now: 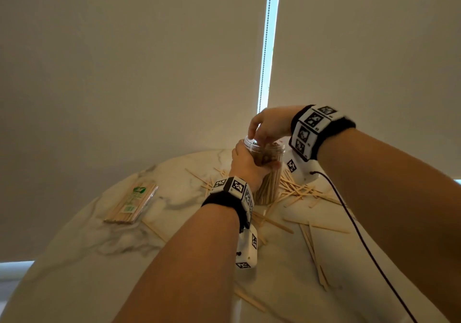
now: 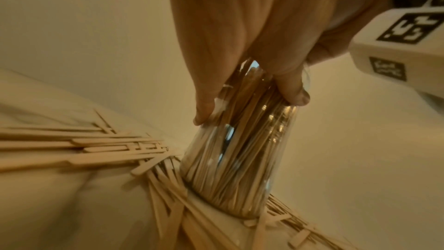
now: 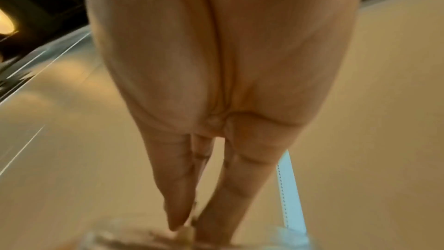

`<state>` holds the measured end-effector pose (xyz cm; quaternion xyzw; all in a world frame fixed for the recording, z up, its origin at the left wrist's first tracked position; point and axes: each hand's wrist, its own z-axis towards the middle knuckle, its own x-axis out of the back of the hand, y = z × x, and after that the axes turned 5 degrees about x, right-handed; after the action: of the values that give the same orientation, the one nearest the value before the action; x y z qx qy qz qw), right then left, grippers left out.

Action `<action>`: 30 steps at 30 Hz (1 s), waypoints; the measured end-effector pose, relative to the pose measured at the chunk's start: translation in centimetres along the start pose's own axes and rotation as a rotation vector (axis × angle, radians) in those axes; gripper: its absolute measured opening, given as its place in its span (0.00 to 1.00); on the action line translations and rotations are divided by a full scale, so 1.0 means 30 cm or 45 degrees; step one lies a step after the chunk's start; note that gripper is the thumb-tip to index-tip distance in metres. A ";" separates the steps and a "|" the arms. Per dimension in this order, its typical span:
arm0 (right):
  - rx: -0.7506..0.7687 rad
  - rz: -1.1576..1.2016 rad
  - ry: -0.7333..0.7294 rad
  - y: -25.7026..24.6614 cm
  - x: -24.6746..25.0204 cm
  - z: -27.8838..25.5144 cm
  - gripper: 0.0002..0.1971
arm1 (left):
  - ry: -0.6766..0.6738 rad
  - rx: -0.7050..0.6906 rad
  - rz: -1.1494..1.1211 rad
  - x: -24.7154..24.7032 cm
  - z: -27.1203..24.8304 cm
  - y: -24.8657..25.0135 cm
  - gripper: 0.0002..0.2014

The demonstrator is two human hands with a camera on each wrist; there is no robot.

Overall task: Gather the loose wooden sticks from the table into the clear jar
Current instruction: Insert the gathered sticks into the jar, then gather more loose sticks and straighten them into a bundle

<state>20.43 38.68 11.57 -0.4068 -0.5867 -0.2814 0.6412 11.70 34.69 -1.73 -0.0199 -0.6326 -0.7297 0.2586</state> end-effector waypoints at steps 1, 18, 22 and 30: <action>-0.001 0.047 0.031 0.008 0.011 -0.006 0.09 | -0.002 0.001 -0.003 0.002 -0.003 0.002 0.52; -0.208 -0.039 -0.062 0.125 -0.233 -0.425 0.33 | -0.185 0.088 0.202 0.109 -0.095 0.061 0.58; -0.337 -0.386 -0.460 0.163 -0.362 -0.498 0.49 | -0.112 0.243 0.873 0.276 -0.178 0.031 0.27; -0.262 -0.239 -0.291 0.084 -0.384 -0.605 0.19 | -0.332 0.551 1.522 0.503 -0.390 -0.068 0.37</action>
<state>30.28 23.18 0.15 -0.4431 -0.6593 -0.3504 0.4962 1.29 18.58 -0.54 -0.4045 -0.6713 -0.3076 0.5395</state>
